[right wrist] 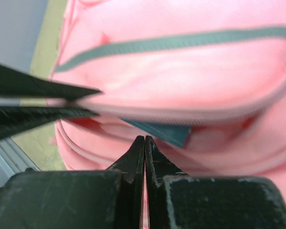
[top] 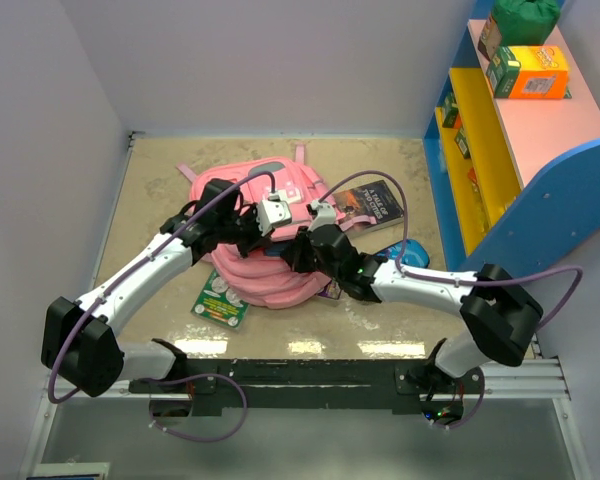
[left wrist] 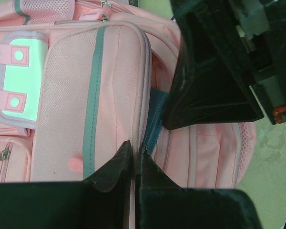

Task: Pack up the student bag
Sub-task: Place the stationery in the student bag.

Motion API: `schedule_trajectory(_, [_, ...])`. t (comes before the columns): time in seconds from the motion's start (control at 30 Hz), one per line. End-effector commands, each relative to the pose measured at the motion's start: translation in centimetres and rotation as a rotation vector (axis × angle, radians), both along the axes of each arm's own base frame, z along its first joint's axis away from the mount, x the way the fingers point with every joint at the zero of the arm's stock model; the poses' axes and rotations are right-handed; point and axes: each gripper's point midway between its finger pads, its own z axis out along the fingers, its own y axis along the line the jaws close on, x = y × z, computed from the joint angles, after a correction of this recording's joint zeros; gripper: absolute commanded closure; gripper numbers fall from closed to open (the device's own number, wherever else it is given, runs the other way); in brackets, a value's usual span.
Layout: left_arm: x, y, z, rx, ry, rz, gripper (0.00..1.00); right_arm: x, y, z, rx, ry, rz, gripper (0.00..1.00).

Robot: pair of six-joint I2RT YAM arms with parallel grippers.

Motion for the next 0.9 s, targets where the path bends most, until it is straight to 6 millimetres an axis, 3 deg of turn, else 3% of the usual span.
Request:
schedule_trajectory(0.0, [-0.7, -2.2, 3.2, -0.1, -0.058, -0.104, 1.0, 2.7, 1.6, 3.6, 0.06, -0.116, -0.043, 1.0])
schedule_trajectory(0.4, [-1.3, -2.2, 3.7, -0.11, -0.062, -0.132, 1.0, 6.0, 2.9, 2.2, 0.022, -0.151, -0.13, 1.0])
schedule_trajectory(0.47, [-1.3, -2.1, 3.6, -0.103, -0.063, -0.131, 1.0, 5.8, 2.7, 2.7, 0.031, -0.162, -0.13, 1.0])
schedule_trajectory(0.67, [-1.2, -2.0, 3.2, -0.096, -0.072, -0.131, 1.0, 3.7, -0.5, 5.4, 0.102, -0.22, -0.145, 1.0])
schedule_trajectory(0.7, [-1.2, -2.0, 3.1, -0.097, -0.07, -0.129, 1.0, 3.3, -1.3, 4.3, 0.087, -0.21, -0.147, 1.0])
schedule_trajectory(0.73, [-1.2, -2.0, 3.2, -0.098, -0.072, -0.127, 1.0, 3.0, -1.6, 4.7, 0.1, -0.215, -0.149, 1.0])
schedule_trajectory(0.87, [-1.0, -2.0, 3.4, -0.099, -0.076, -0.12, 1.0, 2.6, -2.3, 2.9, 0.058, -0.189, -0.152, 1.0])
